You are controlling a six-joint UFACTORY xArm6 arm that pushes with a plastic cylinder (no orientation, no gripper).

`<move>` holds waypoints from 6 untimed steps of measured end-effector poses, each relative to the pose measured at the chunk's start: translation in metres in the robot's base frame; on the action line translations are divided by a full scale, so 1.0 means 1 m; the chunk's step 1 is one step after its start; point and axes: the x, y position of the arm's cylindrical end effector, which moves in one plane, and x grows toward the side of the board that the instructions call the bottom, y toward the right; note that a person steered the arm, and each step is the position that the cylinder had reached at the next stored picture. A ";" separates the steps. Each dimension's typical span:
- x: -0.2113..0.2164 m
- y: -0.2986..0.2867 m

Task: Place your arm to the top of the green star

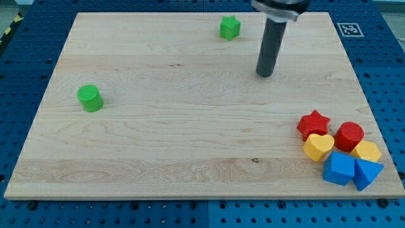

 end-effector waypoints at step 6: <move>-0.136 -0.076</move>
